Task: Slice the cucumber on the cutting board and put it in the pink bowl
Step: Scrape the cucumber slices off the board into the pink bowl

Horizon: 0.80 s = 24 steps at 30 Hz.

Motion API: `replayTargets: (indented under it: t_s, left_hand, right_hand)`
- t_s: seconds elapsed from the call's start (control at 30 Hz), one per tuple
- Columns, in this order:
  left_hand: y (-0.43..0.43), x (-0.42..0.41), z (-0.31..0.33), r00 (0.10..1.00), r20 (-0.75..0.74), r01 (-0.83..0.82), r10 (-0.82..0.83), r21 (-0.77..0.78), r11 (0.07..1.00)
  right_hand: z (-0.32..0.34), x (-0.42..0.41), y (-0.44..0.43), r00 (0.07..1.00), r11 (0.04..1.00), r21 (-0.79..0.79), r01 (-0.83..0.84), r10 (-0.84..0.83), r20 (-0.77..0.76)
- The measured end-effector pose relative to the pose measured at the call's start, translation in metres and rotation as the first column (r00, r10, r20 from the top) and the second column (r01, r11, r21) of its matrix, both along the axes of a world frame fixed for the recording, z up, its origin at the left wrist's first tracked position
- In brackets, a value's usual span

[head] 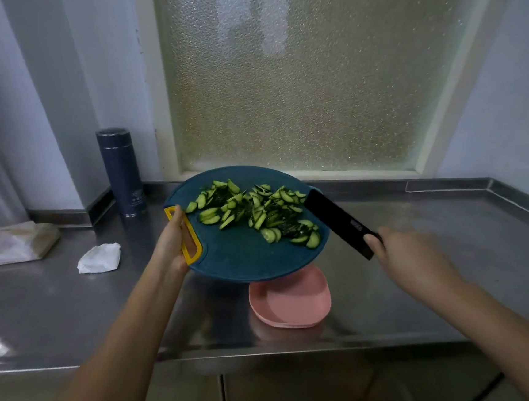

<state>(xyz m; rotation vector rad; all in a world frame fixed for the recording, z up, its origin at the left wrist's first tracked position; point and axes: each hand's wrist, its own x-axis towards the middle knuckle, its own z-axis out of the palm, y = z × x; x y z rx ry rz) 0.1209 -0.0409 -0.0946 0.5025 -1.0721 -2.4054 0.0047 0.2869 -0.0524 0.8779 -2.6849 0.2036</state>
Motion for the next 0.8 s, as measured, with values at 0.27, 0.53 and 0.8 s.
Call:
replayTargets:
  t_s: [0.27,0.53,0.8]
  left_hand:
    - [0.01,0.002,-0.006,0.997,0.062,-0.037,0.038,-0.011,0.999]
    - [0.011,0.006,-0.011,0.995,0.095,-0.028,0.031,-0.034,0.999]
    - [0.006,0.005,-0.017,0.996,0.088,-0.009,0.012,-0.033,0.999]
  right_hand:
    - [-0.008,0.018,0.014,0.998,0.989,0.13,-0.064,0.061,0.03]
    - [-0.005,0.02,0.03,0.99,0.965,0.224,-0.139,0.134,0.035]
    - [-0.007,0.024,0.032,0.98,0.934,0.324,-0.15,0.183,-0.076]
